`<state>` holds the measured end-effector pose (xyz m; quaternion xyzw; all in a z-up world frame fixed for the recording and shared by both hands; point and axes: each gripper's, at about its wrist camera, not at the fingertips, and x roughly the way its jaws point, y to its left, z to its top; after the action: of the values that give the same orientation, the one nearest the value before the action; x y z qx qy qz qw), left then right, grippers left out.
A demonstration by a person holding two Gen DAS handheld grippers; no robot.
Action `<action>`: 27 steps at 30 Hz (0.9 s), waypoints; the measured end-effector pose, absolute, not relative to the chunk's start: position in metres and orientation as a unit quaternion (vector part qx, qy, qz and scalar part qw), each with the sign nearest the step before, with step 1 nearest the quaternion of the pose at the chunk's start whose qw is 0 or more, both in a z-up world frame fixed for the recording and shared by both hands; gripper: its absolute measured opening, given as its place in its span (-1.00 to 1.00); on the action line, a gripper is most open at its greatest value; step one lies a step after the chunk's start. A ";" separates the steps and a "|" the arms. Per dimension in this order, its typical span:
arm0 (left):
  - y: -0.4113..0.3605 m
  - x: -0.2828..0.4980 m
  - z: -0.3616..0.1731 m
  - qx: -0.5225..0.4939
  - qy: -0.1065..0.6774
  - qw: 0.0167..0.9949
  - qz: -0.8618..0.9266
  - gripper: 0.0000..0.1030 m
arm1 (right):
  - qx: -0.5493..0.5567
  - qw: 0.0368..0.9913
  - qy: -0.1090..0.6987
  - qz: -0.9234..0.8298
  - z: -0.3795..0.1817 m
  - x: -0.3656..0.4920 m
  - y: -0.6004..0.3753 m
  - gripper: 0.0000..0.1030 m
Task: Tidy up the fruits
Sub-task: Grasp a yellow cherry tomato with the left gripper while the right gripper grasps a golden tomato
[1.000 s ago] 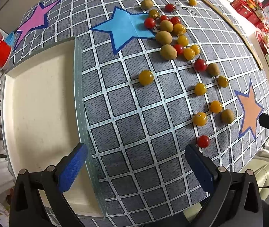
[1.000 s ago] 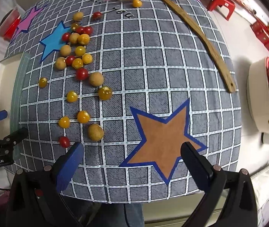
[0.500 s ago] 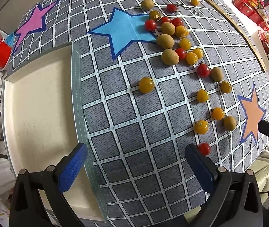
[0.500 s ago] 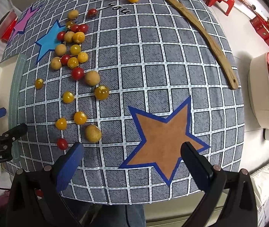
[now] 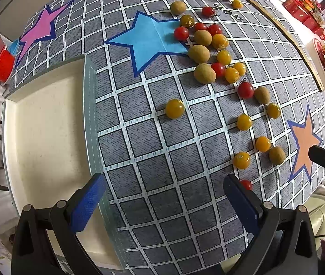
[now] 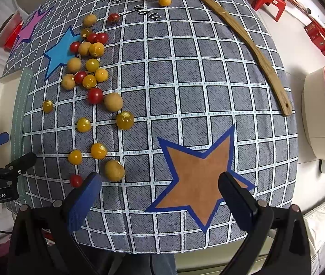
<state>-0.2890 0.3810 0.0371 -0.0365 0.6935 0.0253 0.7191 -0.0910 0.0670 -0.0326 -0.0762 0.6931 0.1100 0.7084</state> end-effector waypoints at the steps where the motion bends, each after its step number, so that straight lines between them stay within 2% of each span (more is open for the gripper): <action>1: 0.382 -0.287 0.036 -0.037 0.693 0.719 0.026 1.00 | -0.076 0.708 0.693 0.110 -0.034 -0.091 0.065 0.99; 18: 0.386 -0.223 -0.034 -0.033 0.681 0.731 0.033 1.00 | -0.067 0.714 0.687 0.117 -0.079 -0.090 0.056 0.99; 27: 0.380 -0.171 -0.067 -0.020 0.667 0.744 0.044 1.00 | -0.048 0.721 0.679 0.132 -0.095 -0.052 0.081 0.94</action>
<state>-0.1712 0.3803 -0.0671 -0.0196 0.6666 0.0444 0.7439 -0.0524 0.0811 -0.0946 -0.0480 0.6786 0.1322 0.7209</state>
